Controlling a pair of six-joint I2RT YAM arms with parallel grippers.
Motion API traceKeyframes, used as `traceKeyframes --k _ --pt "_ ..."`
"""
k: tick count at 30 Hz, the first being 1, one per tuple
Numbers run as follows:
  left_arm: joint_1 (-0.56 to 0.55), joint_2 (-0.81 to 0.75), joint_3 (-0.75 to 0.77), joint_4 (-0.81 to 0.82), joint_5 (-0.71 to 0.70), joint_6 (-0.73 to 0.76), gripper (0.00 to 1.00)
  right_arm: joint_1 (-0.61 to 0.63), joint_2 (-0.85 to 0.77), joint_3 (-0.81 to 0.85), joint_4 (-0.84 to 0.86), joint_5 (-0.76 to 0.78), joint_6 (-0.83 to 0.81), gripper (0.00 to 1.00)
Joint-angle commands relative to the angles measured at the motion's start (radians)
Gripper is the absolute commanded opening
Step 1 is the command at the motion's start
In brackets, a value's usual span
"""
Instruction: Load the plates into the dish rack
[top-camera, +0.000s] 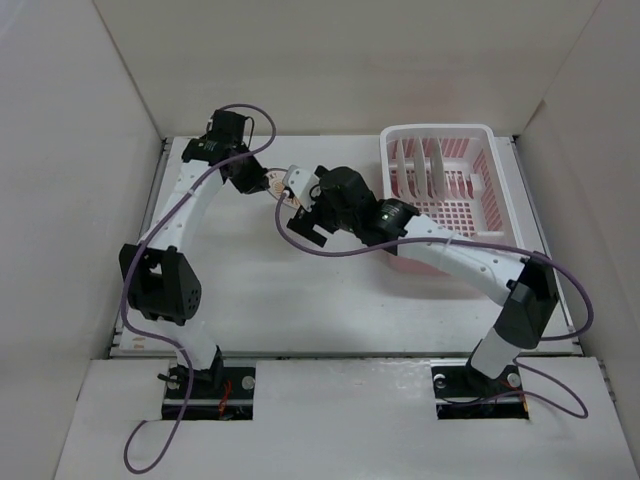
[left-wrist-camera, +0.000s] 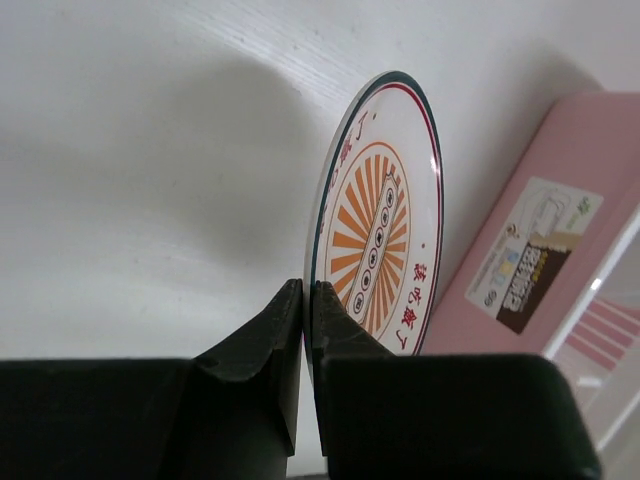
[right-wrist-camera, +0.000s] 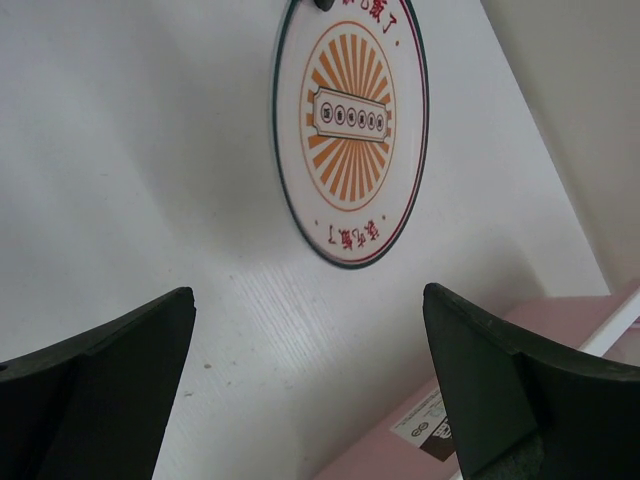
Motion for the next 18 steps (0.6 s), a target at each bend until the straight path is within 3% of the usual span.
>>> traceKeyframes --k 1,8,14,17,18 --pt "0.016 -0.143 0.006 -0.056 0.101 -0.009 0.0 0.009 0.01 0.061 0.084 0.046 -0.057 1.0" --pt "0.056 -0.23 -0.003 -0.067 0.264 -0.027 0.0 0.009 0.044 0.052 0.138 0.059 -0.066 0.97" --pt "0.056 -0.262 -0.003 -0.067 0.286 -0.027 0.0 0.009 0.064 0.043 0.179 0.095 -0.075 0.95" --pt "0.056 -0.284 -0.029 -0.067 0.296 -0.027 0.0 0.009 0.073 0.043 0.188 0.104 -0.075 0.88" --pt "0.056 -0.284 -0.029 -0.067 0.305 -0.036 0.0 0.009 0.073 0.052 0.188 0.115 -0.075 0.77"
